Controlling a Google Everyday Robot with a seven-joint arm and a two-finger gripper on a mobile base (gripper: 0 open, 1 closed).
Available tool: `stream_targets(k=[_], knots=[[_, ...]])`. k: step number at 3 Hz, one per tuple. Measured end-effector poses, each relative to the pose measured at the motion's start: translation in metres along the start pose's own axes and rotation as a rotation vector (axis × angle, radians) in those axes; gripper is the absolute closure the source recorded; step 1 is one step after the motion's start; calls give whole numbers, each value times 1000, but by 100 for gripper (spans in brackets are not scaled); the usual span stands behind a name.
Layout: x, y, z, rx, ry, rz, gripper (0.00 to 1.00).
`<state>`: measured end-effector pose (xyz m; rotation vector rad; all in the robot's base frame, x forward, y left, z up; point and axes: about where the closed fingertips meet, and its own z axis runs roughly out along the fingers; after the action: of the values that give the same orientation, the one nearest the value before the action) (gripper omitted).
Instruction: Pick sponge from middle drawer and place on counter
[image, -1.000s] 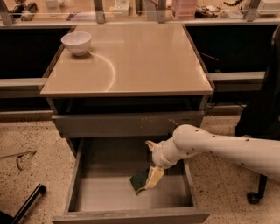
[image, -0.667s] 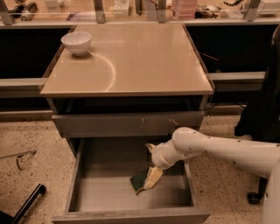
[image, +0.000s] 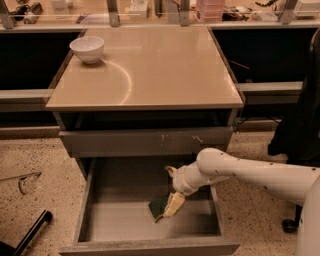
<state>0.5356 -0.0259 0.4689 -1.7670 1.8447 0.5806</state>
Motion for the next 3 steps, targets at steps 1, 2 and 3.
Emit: stream_targets(k=[1, 2, 3], knots=[[12, 2, 33, -41, -34, 3, 0], [22, 5, 66, -91, -54, -3, 0], [29, 10, 84, -121, -63, -5, 0]])
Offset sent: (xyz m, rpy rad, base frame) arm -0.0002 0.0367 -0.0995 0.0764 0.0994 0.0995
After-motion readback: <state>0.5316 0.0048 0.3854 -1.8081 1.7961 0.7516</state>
